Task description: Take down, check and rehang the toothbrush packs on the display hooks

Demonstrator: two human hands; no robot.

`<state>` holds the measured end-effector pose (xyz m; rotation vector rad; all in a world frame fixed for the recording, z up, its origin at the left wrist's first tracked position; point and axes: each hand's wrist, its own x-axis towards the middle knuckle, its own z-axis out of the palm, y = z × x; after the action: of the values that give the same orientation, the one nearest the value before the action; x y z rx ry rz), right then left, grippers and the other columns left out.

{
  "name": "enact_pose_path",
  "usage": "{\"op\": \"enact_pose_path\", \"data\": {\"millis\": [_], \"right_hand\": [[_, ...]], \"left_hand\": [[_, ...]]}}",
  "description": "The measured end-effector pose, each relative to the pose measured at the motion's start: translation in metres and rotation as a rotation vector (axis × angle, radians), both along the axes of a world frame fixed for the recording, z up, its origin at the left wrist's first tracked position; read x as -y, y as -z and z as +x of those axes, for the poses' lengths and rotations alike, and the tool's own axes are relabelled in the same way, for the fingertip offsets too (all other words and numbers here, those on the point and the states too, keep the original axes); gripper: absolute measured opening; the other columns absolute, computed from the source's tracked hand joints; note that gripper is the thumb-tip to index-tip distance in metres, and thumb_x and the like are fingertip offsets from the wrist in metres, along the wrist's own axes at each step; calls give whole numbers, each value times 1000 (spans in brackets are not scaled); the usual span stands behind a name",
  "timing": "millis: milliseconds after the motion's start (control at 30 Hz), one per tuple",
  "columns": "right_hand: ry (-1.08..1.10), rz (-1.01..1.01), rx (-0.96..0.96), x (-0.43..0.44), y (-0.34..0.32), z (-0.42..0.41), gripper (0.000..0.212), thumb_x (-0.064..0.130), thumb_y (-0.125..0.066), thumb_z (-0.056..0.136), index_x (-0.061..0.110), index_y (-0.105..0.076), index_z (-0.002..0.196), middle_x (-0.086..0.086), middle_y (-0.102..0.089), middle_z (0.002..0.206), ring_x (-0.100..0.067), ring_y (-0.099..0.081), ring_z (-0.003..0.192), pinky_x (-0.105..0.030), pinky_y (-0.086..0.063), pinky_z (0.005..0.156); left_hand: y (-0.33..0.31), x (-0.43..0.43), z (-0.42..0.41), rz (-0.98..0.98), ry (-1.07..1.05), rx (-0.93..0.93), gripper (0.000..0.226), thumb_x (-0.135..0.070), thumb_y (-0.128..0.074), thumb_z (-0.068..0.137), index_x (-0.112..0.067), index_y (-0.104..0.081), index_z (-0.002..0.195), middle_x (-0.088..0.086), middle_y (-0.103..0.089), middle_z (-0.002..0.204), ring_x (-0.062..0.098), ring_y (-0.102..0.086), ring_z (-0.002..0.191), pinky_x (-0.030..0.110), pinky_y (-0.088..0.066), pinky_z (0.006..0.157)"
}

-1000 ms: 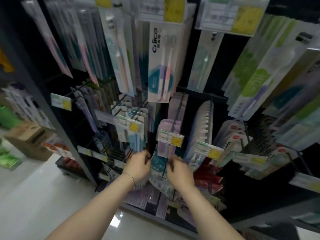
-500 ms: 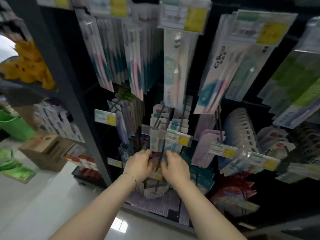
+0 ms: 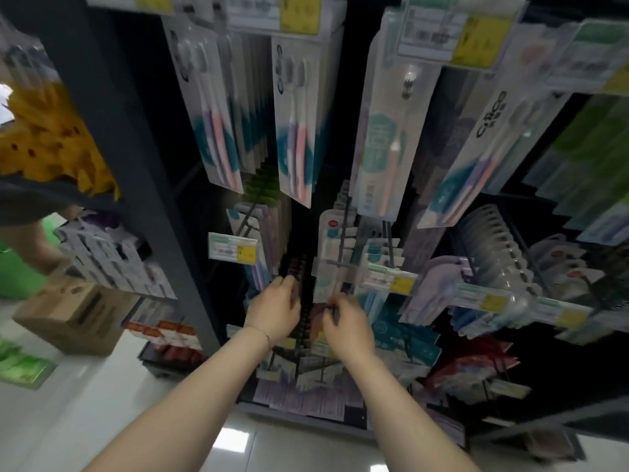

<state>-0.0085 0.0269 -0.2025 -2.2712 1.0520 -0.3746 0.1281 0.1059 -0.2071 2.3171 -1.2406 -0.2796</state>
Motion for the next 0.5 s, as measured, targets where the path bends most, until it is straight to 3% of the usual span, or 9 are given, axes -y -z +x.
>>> {"op": "enact_pose_path", "data": {"millis": [100, 267, 400, 500], "right_hand": [[-3, 79, -36, 9, 6, 4, 25, 17, -48, 94, 16, -58, 117, -4, -54, 116, -22, -58, 103, -27, -43, 74], [35, 217, -34, 27, 9, 15, 41, 21, -43, 99, 15, -43, 140, -6, -51, 128, -22, -53, 111, -28, -45, 91], [127, 331, -104, 39, 7, 26, 27, 23, -45, 98, 9, -56, 118, -8, -57, 111, -25, -57, 103, -33, -49, 89], [169, 396, -134, 46, 13, 34, 29, 27, -49, 96, 13, -56, 120, -11, -60, 114, -26, -57, 105, -32, -49, 90]], "left_hand": [[1, 16, 6, -11, 0, -83, 17, -25, -48, 96, -14, -51, 109, 5, -55, 108, 23, -57, 94, 42, -53, 77], [1, 45, 11, -72, -13, -189, 17, -20, -48, 97, -13, -53, 111, 7, -58, 110, 24, -58, 97, 43, -53, 82], [7, 59, 18, -93, 18, -225, 11, -14, -49, 94, -13, -56, 103, 8, -61, 105, 24, -60, 93, 44, -53, 82], [12, 67, 23, -92, 7, -269, 9, -12, -52, 92, -15, -58, 98, 7, -63, 100, 23, -62, 91, 45, -54, 81]]}}
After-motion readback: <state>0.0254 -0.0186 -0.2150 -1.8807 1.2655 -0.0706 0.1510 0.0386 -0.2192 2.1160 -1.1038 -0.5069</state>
